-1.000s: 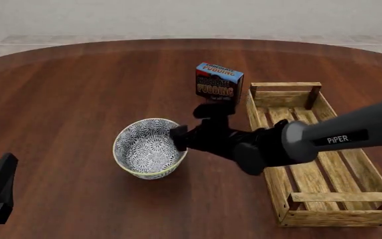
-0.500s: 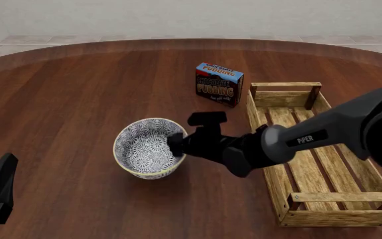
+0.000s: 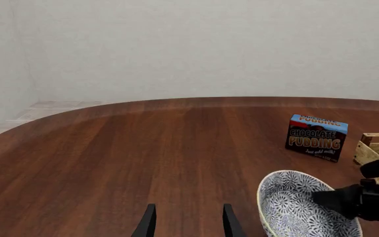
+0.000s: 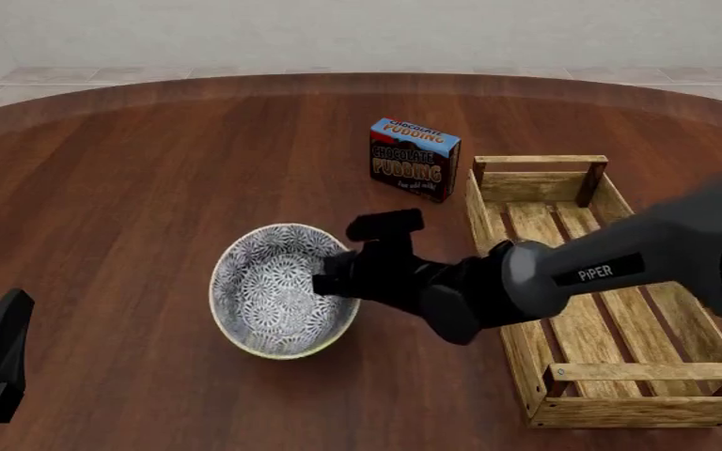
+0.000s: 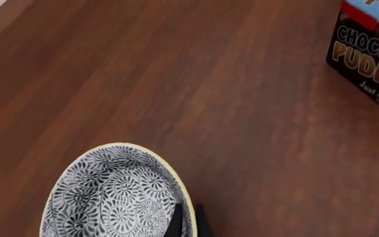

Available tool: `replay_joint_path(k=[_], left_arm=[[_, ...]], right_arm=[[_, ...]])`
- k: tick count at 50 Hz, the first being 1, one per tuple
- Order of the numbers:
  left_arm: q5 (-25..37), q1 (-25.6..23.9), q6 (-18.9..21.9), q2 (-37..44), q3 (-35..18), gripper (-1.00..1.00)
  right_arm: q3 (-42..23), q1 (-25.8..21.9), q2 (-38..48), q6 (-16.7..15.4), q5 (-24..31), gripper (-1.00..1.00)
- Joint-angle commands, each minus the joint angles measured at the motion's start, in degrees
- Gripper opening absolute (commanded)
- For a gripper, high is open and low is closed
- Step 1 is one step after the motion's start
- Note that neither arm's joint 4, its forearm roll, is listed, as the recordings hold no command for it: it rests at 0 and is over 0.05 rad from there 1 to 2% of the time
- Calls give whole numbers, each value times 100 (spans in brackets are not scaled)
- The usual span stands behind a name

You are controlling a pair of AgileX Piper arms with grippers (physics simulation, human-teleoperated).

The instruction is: Pick up the bowl on the left and put it in the tray.

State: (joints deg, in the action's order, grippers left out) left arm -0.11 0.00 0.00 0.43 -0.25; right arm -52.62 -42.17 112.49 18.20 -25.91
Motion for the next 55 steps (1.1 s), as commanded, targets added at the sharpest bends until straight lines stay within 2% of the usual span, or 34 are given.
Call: replay_joint_path(k=[1,11,17,19,21,23,45,55], left_arm=[[0,0,0,0,0,100],[0,0,0,0,0,100],[0,0,0,0,0,100],[0,0,0,0,0,100],[0,0,0,0,0,100],[0,0,0,0,0,100],[0,0,0,0,0,100],[0,0,0,0,0,100]], right_arm=[[504,-150,-539,-379,11,-100],[680,-204,-837,-411,-2,-100],[782,-78,-1088,-663,32,-100],[823,-100,-1145,-662,5,-100],[830,-19,-1179,-818,1,-100],[852,-77,-1216,-733,1,-100],[1054,-132,-1866,-765,232,-100],[1210,-181,-2199,-618,268,-100]])
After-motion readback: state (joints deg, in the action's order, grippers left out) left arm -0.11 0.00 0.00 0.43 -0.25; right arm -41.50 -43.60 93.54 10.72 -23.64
